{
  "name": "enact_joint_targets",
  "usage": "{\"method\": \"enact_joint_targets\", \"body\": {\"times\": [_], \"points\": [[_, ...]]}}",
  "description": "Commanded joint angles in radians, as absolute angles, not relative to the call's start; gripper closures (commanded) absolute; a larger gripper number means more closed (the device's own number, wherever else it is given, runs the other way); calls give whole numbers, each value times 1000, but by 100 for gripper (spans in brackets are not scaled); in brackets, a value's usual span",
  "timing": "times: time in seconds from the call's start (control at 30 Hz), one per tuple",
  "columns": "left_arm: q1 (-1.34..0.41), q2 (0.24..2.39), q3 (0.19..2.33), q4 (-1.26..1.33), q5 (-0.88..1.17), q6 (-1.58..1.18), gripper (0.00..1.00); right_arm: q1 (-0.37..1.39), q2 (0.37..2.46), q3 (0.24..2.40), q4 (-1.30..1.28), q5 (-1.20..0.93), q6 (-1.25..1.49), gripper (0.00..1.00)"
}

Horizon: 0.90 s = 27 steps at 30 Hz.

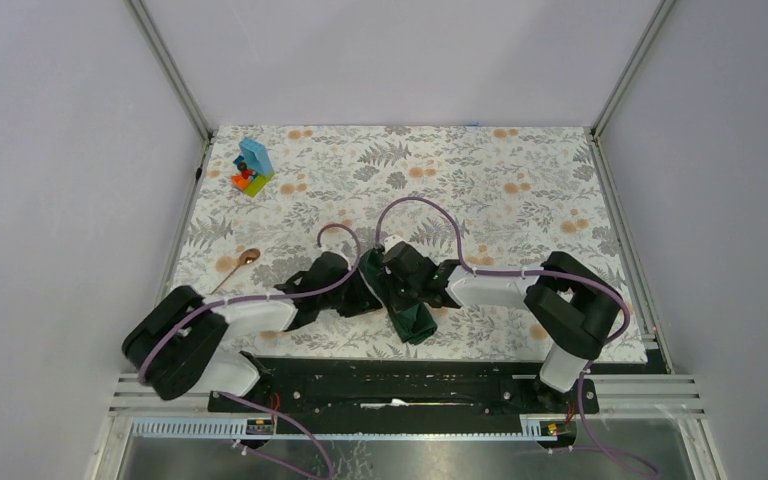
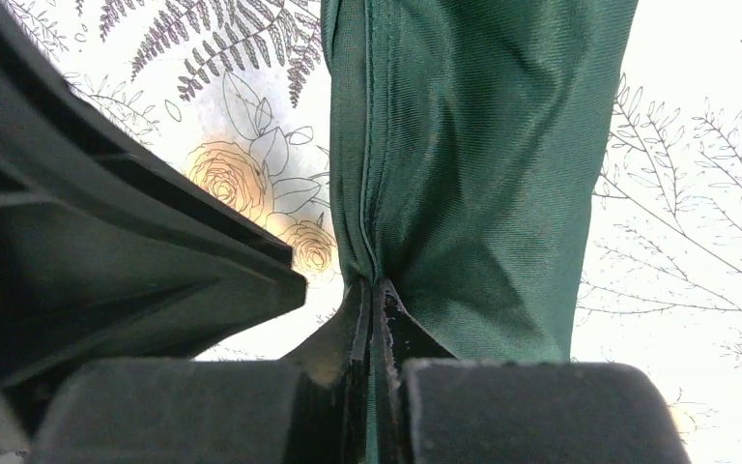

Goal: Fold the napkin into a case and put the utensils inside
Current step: Smooth out the smaller rectangle-folded napkin at the center of the board, then pick up the smaller rectangle-folded napkin from the center of the board.

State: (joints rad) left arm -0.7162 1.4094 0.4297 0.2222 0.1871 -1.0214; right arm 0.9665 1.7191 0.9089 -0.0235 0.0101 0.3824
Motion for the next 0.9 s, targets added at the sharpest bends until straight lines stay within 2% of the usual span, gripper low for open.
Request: {"method": "enact_joint_targets", "body": {"times": [0.0, 0.1, 0.23, 0.4, 0.57, 0.67, 0.8, 0.87], "points": [[-656, 1263, 456, 66, 152, -923, 78, 974, 1746, 879, -9, 45, 383, 100], [-571, 1234, 488, 70, 258, -890, 84, 973, 1740, 880, -13, 51, 376, 99], [-544, 1329, 602, 127, 342, -869, 93, 974, 1729, 883, -20, 55, 368, 95], [-545, 1514, 686, 258, 391, -890, 98, 974, 1719, 891, -32, 57, 368, 88], [-532, 1652, 687, 270, 370, -872, 100, 975, 1696, 925, -75, 54, 354, 78], [-526, 1675, 662, 272, 356, -852, 100, 984, 1664, 956, -131, 87, 335, 66], [-512, 1717, 648, 289, 373, -840, 100, 1001, 1631, 983, -171, 103, 293, 37], [-507, 1728, 647, 291, 376, -836, 100, 1013, 1643, 1013, -200, 105, 267, 28]]}}
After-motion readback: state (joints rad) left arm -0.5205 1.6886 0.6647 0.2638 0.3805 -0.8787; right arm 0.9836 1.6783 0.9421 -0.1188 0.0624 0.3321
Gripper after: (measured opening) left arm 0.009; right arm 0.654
